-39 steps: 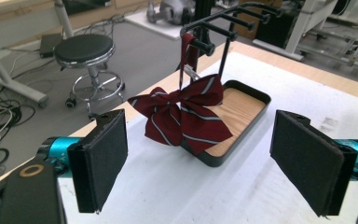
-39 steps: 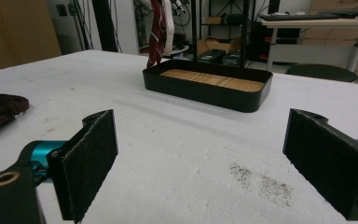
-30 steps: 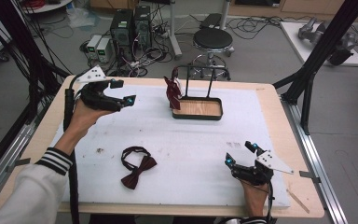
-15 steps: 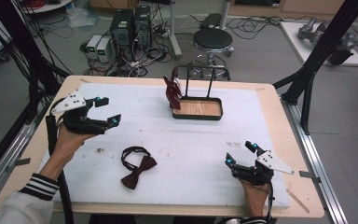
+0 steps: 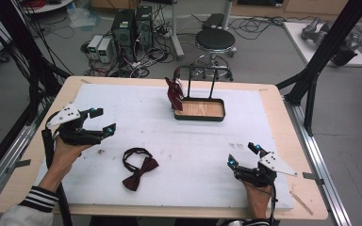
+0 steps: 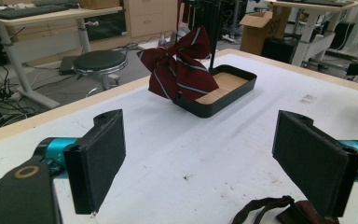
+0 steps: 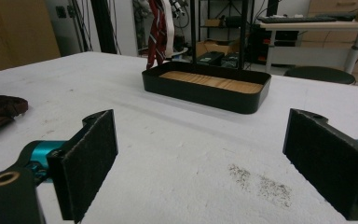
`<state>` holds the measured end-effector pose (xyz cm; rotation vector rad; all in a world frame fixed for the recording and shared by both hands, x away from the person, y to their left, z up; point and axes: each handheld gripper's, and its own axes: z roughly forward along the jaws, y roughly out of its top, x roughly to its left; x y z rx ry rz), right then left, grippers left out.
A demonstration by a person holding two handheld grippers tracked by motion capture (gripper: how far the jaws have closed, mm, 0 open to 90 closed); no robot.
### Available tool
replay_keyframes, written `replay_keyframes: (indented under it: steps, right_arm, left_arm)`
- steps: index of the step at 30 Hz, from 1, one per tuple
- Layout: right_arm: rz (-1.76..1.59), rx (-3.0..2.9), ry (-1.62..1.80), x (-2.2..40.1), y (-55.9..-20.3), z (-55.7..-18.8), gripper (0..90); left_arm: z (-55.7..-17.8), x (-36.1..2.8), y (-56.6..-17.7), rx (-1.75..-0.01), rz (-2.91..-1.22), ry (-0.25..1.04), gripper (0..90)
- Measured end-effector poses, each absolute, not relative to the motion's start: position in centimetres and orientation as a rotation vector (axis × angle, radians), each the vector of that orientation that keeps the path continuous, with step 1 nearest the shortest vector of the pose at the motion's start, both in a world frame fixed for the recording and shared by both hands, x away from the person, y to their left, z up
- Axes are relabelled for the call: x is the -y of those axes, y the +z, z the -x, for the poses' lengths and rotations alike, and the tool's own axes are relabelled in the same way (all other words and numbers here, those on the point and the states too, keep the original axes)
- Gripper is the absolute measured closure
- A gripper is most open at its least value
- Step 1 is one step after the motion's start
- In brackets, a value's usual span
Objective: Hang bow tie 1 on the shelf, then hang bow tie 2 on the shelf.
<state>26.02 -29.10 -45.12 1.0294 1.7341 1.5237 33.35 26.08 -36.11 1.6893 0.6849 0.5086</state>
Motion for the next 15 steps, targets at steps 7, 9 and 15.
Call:
replay_keyframes:
  steps: [7, 9, 15]
  right_arm:
    - [-1.038, -1.735, 1.531, 29.16, -45.12, -26.03, 9.1]
    - [-1.029, -1.735, 1.528, 29.14, -45.13, -26.04, 9.1]
    - [-1.033, -1.736, 1.527, 29.13, -45.13, -26.02, 9.1]
  left_arm:
    - [-33.46, -25.86, -35.87, -0.681, -1.7, 0.517, 17.5]
    - [-33.48, -25.85, -35.84, -0.685, -1.702, 0.518, 17.5]
    - [-33.4, -26.01, -35.44, -0.686, -1.708, 0.524, 17.5]
